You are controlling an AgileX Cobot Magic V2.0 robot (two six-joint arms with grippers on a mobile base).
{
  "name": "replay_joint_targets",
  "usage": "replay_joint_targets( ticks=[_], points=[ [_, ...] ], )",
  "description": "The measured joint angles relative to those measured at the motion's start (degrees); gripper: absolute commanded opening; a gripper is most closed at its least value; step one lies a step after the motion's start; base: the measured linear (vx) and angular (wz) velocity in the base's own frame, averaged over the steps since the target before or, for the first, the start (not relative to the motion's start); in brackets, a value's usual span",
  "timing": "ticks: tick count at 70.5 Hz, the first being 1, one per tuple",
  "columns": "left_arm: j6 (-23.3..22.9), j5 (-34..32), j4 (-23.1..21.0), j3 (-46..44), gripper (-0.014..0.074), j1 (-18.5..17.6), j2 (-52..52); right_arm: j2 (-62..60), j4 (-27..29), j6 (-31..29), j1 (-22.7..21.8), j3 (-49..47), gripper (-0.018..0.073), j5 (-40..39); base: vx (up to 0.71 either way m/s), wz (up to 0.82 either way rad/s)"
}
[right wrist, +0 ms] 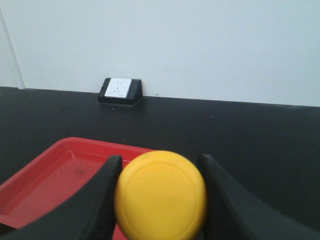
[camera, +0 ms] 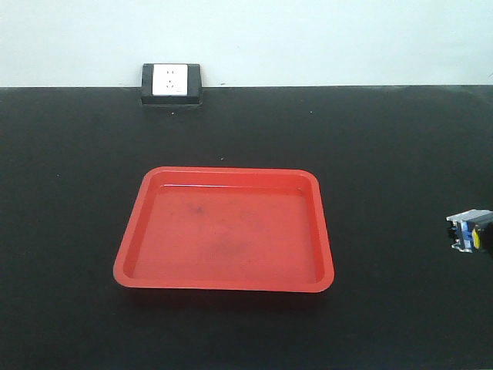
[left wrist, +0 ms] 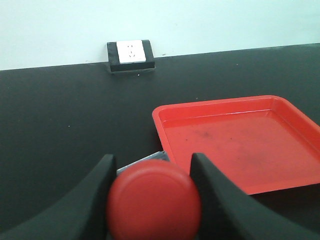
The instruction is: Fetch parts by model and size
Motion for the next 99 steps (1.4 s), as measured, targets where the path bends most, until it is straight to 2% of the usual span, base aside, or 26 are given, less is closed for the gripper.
replay_joint_targets(
  ticks=[29,49,57,62,75,83,99],
  points=[
    [-0.16,-3.82,-0.05,-1.79,-0.0003,0.00,2.19,0.00,0.00,0.00,0.00,0.00,-0.0008,0.00,0.00,0.00],
    [-0.04,-4.62,-0.31,-12.78,0.0000,0.00,20.44,0.00,0.00,0.00,0.00,0.00,-0.0008,0.00,0.00,0.00],
    [0.21,-4.53,-1.97,-18.31,0.0000,0.00,29.17,0.00,0.00,0.00,0.00,0.00,-0.0008,0.00,0.00,0.00],
    [2.14,-4.53,-4.23,-21.74,0.0000,0.00,34.04,0.00,0.00,0.00,0.00,0.00,-0.0008,0.00,0.00,0.00],
    [11.64,-4.34,-12.14,-29.34,0.0000,0.00,45.46,0.00,0.00,0.00,0.00,0.00,-0.0008,0.00,0.00,0.00],
    [15.95,-3.09,-15.94,-33.17,0.0000,-0.34,51.77,0.00,0.00,0.00,0.00,0.00,-0.0008,0.00,0.00,0.00],
    [17.56,-0.97,-17.36,-40.39,0.0000,-4.61,64.26,0.00,0.00,0.00,0.00,0.00,-0.0008,0.00,0.00,0.00]
  ],
)
